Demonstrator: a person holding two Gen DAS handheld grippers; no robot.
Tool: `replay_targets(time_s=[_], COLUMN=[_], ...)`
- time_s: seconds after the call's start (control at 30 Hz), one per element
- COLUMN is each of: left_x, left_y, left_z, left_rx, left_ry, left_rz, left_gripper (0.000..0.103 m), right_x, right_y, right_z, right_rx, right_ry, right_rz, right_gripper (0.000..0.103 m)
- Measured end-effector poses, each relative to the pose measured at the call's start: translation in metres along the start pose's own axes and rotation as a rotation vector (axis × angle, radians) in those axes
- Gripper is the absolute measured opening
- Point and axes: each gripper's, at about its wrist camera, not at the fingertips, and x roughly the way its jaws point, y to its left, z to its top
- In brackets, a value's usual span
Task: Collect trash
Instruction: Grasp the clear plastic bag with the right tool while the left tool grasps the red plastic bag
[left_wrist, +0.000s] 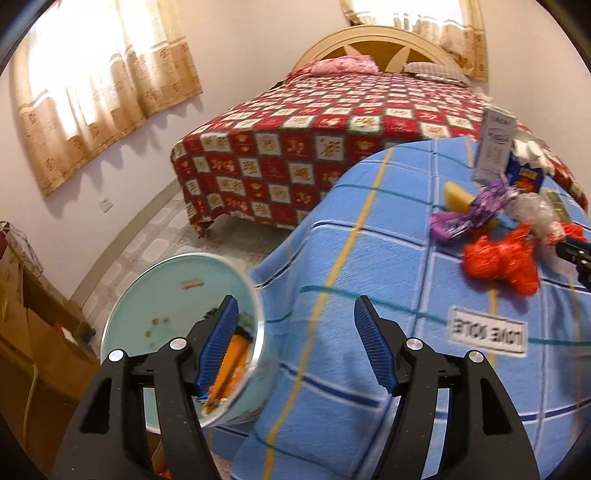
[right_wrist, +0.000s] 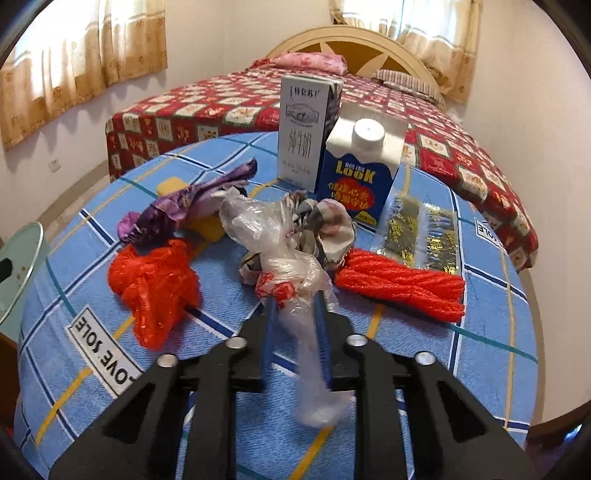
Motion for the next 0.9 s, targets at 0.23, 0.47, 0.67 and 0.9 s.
replay_targets(time_s=[0.23,0.47,0.67,0.9], left_x=[-0.008,-0.008,0.000,0.025], left_y=[-0.046,-0.116,-0.162,-0.180], left_z=[0.012,0.023,0.027,0.023], left_rx=[0.054,0.125,0.177,0.190], left_ry=[-0.019,-0.023,-0.003,0.072], left_rz=[-0.066,-0.148,-0.181,-0.201], left_gripper=[0.065,0.065,0.065,0.048], right_x=[-0.055,-0.087,-0.084,-0.078], right_y=[-0.012,-0.051,-0.091,-0.098], right_z=[-0.012,-0.035,-0.061,-0.073], right_rx=[0.064,0.150,0.226,0.227], right_ry=[-0.116,-0.140,-0.116,-0.109], right_rz=[0.039,-0.044,-0.114,-0.075], right_gripper=[0.012,0.012,0.012,0.012])
